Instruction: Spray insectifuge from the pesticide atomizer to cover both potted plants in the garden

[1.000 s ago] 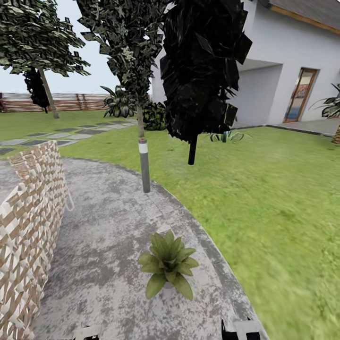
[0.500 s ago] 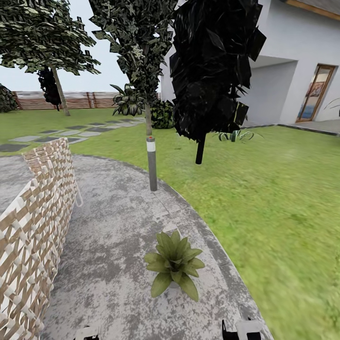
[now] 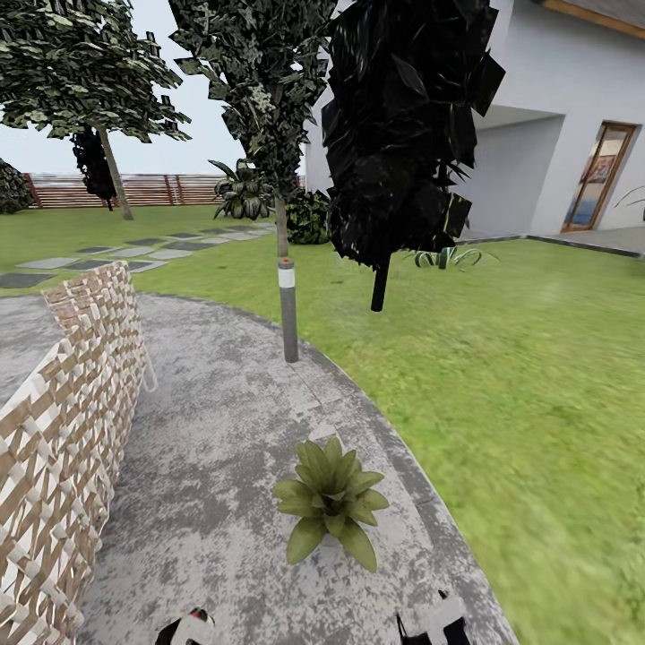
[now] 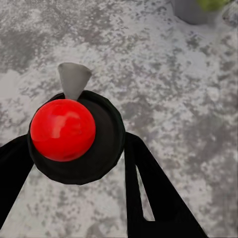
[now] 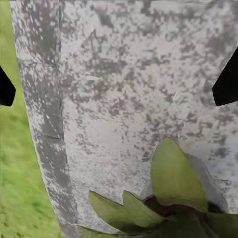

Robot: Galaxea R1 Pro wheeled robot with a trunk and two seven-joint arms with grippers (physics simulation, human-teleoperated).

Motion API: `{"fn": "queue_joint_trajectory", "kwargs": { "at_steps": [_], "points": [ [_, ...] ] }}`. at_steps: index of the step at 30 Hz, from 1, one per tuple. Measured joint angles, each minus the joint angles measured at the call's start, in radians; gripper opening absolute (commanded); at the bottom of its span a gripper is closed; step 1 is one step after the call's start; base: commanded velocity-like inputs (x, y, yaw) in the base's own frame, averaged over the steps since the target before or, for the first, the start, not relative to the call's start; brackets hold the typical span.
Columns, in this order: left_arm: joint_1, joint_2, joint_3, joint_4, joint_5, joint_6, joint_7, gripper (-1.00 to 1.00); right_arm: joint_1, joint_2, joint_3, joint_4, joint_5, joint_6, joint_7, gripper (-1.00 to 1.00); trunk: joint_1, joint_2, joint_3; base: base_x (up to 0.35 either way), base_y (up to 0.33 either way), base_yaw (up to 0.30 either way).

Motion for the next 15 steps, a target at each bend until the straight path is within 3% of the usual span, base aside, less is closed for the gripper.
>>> {"fn": "queue_joint_trajectory", "kwargs": {
  "at_steps": [2,4,8,9,10,11,12,15],
  "points": [
    [0.0,0.002,-0.039,0.0,-0.05,0.003,-0.061,-1.0,0.0,-0.002,0.022,-0.006,0.026,0.0,0.057,1.0,0.0,0.0,0.0,0.0,0.0,0.0],
    [-0.003,0.006,-0.059,-0.001,-0.103,0.006,-0.17,-1.0,0.0,-0.006,0.032,-0.035,0.063,0.003,0.169,1.0,0.0,0.0,0.0,0.0,0.0,0.0],
    [-0.025,0.028,-0.066,-0.027,-0.232,0.022,-0.44,-1.0,0.0,-0.01,0.04,-0.135,0.158,0.055,0.423,1.0,0.0,0.0,0.0,0.0,0.0,0.0],
    [-0.032,0.032,-0.066,-0.049,-0.262,0.036,-0.507,-1.0,0.0,-0.01,0.042,-0.175,0.176,0.102,0.481,-1.0,0.0,0.0,0.0,0.0,0.0,0.0],
    [-0.038,0.034,-0.066,-0.105,-0.286,0.083,-0.597,-1.0,-0.001,-0.009,0.045,-0.252,0.194,0.186,0.582,-1.0,0.0,0.0,0.0,0.0,0.0,0.0],
    [-0.039,0.034,-0.067,-0.135,-0.294,0.111,-0.632,-1.0,0.0,-0.007,0.045,-0.286,0.198,0.208,0.638,-1.0,0.0,0.0,0.0,0.0,0.0,0.0],
    [-0.04,0.034,-0.066,-0.181,-0.313,0.149,-0.684,-1.0,-0.001,-0.003,0.046,-0.347,0.201,0.23,0.738,-1.0,0.0,0.0,0.0,0.0,0.0,0.0],
    [-0.041,0.018,-0.066,-0.232,-0.379,0.199,-0.725,-1.0,0.0,0.001,0.047,-0.387,0.203,0.235,0.798,-1.0,0.0,0.0,0.0,0.0,0.0,0.0]
  ]
}}
